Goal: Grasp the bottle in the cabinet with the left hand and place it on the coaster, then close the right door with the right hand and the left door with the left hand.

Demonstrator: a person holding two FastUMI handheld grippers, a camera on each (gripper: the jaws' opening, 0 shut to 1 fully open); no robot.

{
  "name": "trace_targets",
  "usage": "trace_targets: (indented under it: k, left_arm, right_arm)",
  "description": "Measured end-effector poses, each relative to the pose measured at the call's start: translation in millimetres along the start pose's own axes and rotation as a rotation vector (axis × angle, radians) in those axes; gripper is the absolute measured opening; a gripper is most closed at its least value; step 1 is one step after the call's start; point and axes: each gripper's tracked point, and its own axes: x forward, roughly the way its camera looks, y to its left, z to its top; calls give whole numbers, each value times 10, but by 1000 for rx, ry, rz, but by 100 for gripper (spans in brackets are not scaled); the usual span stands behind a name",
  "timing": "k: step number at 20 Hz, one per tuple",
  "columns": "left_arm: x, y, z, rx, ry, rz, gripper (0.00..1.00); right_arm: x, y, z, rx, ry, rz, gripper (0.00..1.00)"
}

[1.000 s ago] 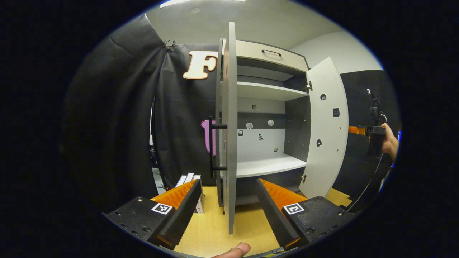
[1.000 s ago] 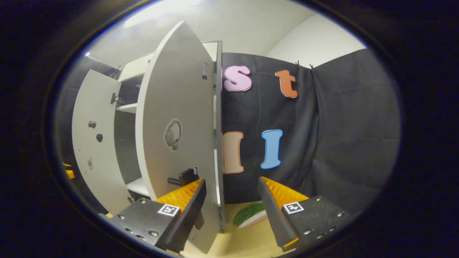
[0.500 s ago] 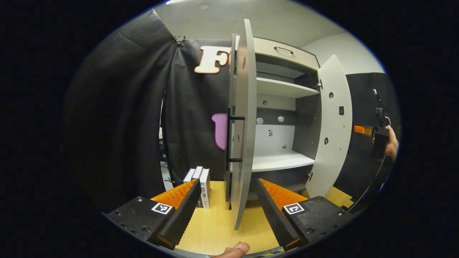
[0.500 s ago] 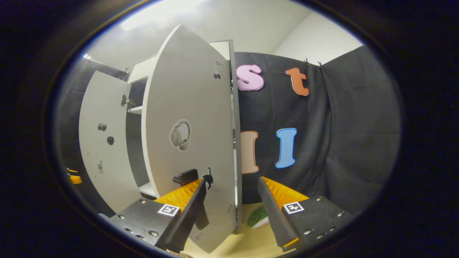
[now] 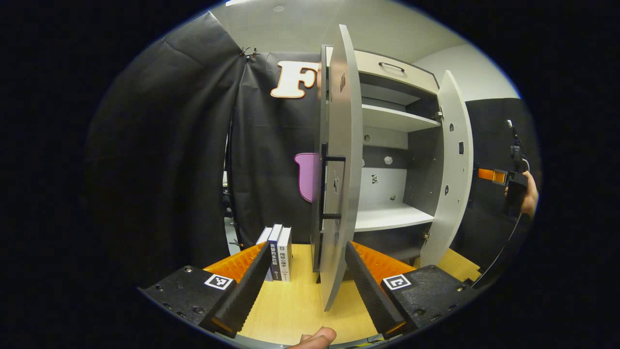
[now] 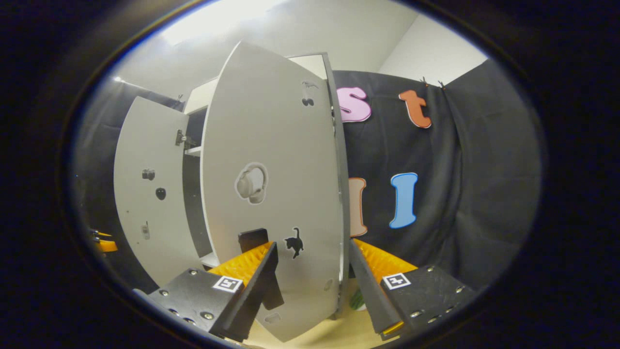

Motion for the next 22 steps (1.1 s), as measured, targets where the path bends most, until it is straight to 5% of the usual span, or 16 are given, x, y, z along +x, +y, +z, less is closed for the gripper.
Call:
trace_targets:
  k: [2, 3, 9, 18, 22]
  left_arm:
    - [11, 86, 40, -11, -10, 25, 97]
    - [19, 117, 59, -20, -10, 31, 97]
    - [63, 405, 114, -5, -25, 96, 97]
    - [395, 877, 358, 36, -35, 188, 96]
    - [643, 966, 426, 38, -13, 228, 96]
  right_arm:
    - [60, 154, 30, 30, -15, 35, 87]
    - [86, 248, 52, 49, -27, 57, 96]
    - [36, 418, 119, 65, -54, 78, 96]
    - [-817, 765, 117, 17, -102, 207, 99]
    - [-1318, 696, -4, -29, -105, 188, 96]
